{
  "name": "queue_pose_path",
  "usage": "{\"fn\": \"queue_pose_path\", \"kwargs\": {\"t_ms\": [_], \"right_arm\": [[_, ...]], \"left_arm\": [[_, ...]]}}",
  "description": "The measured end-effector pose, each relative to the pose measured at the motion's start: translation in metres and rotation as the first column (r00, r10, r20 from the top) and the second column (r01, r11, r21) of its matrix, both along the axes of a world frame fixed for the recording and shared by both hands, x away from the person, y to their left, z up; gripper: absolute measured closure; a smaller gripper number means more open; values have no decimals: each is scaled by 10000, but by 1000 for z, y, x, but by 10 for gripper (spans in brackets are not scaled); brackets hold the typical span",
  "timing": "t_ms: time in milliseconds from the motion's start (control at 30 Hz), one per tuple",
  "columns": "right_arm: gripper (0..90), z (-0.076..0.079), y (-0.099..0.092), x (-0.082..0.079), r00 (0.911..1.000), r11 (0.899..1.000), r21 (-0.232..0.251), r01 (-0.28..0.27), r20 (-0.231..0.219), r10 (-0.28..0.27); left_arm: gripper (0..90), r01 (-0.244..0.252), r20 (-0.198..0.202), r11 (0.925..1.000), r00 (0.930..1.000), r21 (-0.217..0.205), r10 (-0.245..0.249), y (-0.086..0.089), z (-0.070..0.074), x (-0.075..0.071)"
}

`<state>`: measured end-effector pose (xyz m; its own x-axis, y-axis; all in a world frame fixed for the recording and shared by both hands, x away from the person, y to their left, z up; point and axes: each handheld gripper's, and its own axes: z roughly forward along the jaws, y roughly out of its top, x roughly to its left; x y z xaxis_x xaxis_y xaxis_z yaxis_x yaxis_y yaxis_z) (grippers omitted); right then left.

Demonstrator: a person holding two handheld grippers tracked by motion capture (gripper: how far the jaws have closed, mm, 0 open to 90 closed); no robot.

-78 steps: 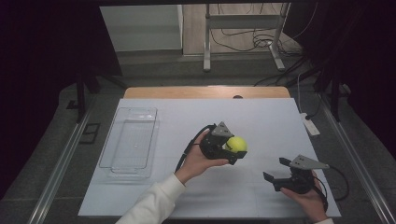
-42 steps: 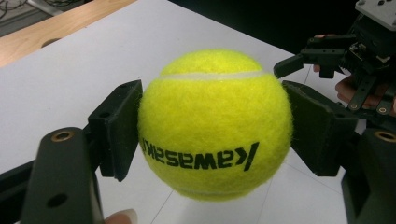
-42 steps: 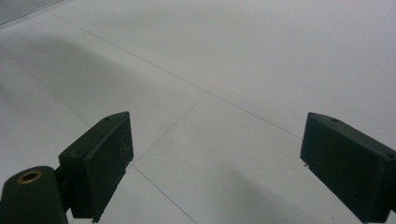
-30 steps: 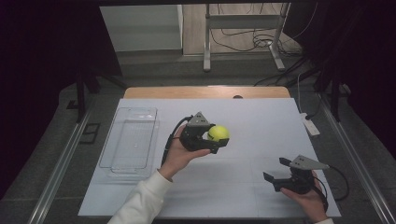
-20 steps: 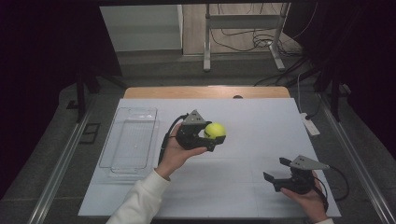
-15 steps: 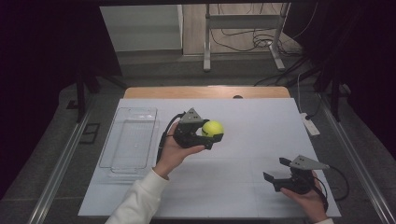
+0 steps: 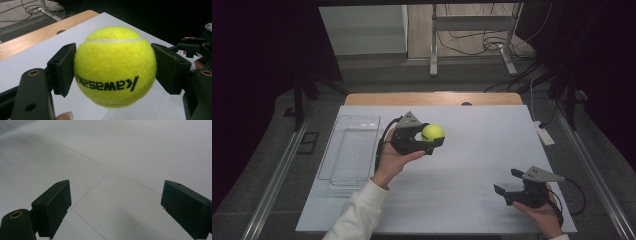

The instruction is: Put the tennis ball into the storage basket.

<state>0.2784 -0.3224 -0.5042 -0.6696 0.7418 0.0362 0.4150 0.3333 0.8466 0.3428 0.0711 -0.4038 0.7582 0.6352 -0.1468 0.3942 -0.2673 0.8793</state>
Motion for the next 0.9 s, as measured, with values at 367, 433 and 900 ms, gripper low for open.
{"fn": "queue_pose_path", "kwargs": {"t_ms": [367,433,900], "right_arm": [[98,1,0,0,10000,10000,-40,-4,0,4],[98,1,0,0,10000,10000,-32,4,4,-4],[98,0,0,0,10000,10000,-38,-11,-10,10]], "left_arm": [[264,-327,44,9994,9995,-103,328,11,2,2],[264,-338,50,9994,9994,-110,339,12,3,2],[264,-824,169,9965,9964,-146,826,28,6,5]]}}
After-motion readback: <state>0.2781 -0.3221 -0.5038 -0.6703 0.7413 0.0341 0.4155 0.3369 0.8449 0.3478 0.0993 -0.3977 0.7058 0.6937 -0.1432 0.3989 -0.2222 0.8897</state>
